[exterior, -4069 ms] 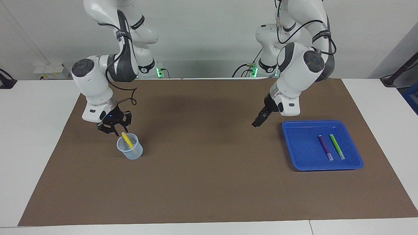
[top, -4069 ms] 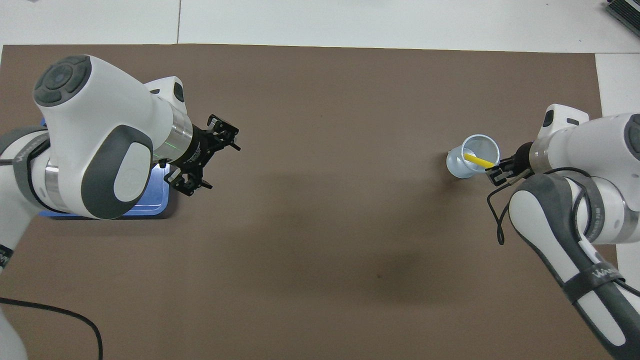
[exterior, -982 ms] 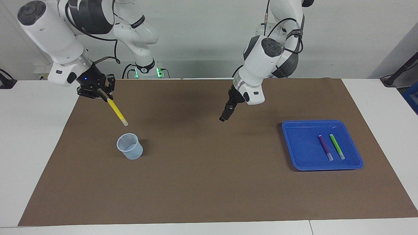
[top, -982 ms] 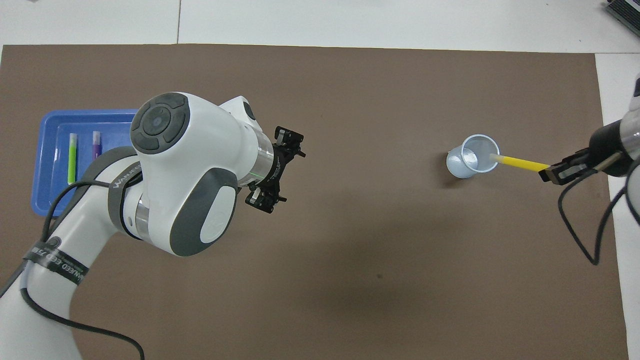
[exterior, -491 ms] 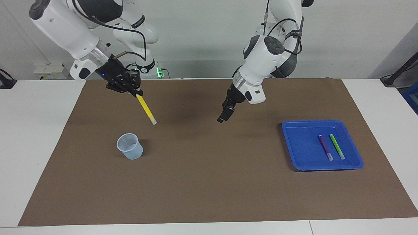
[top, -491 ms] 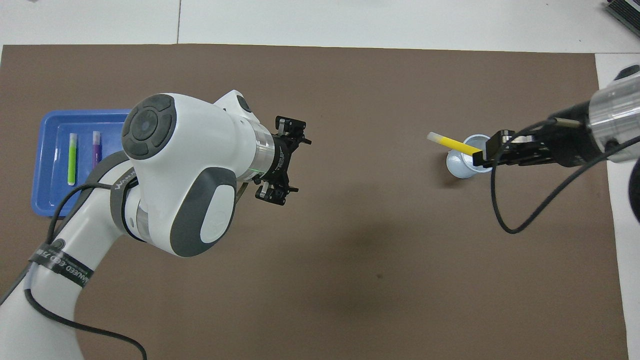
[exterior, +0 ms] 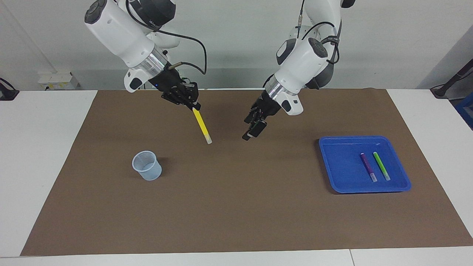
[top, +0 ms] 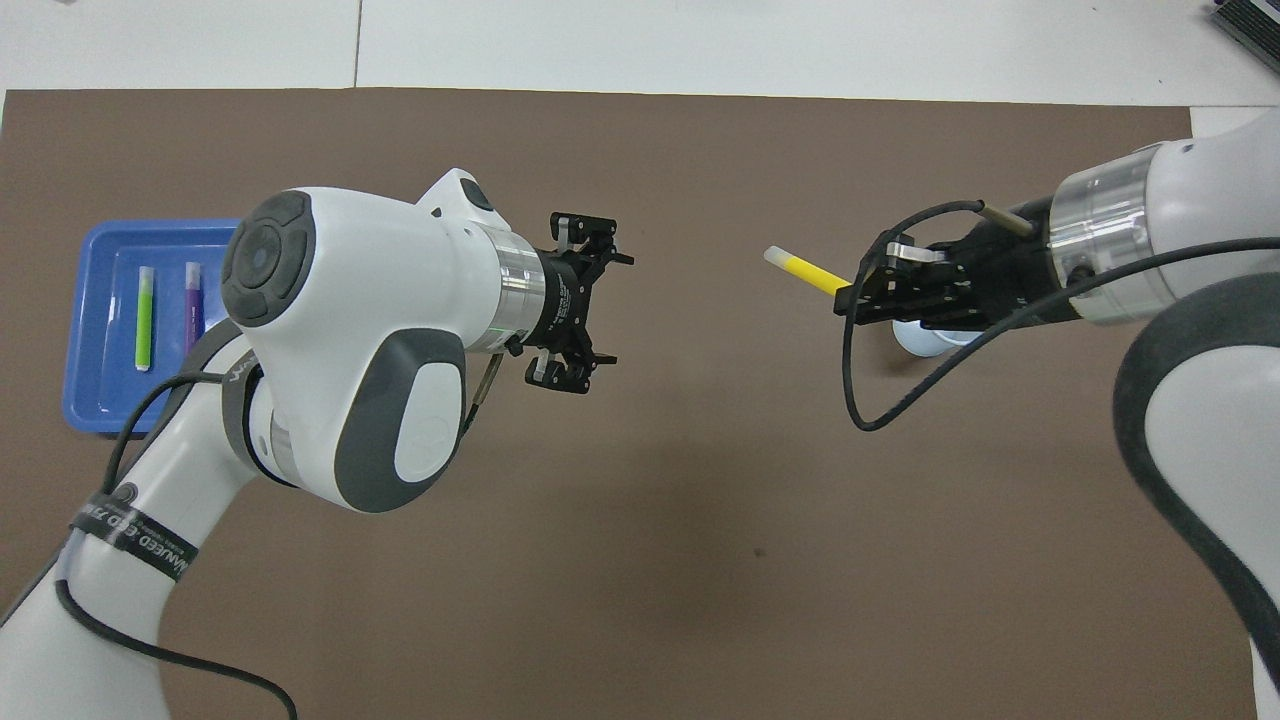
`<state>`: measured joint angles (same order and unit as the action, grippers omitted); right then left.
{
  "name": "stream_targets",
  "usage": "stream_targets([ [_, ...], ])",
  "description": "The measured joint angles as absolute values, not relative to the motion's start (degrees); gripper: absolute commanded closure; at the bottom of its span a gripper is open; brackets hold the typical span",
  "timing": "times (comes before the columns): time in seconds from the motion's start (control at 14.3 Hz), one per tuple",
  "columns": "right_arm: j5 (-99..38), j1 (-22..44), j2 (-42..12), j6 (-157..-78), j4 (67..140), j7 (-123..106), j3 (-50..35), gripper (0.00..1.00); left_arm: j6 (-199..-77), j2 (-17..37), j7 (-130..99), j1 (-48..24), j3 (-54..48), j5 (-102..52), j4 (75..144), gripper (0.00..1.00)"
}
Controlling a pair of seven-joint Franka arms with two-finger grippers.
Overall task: Right arm passes pens to left for tray arrangement
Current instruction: 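Pull the yellow pen out and carry it toward the left gripper, then pass the yellow pen from the right gripper to the left gripper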
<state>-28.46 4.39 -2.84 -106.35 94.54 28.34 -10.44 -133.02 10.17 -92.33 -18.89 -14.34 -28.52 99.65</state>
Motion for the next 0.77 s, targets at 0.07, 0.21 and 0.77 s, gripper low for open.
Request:
stream_targets([
  [0.07,-28.5,5.5,-3.0,-107.8,95.0,30.1,-10.4,1.0,-133.7,10.2,-93.8,-19.6,-14.4,-28.5,99.5,0.0],
  [0.21,-28.5,7.2,-3.0,-109.7,95.9,32.2,-10.5,1.0,-136.5,10.2,-96.7,-21.3,-14.8,-28.5,99.3,0.0],
  [0.77,-28.5,8.7,-3.0,-111.6,96.9,34.6,-10.5,1.0,-143.0,10.3,-100.6,-25.0,-15.1,-28.5,99.8,0.16],
])
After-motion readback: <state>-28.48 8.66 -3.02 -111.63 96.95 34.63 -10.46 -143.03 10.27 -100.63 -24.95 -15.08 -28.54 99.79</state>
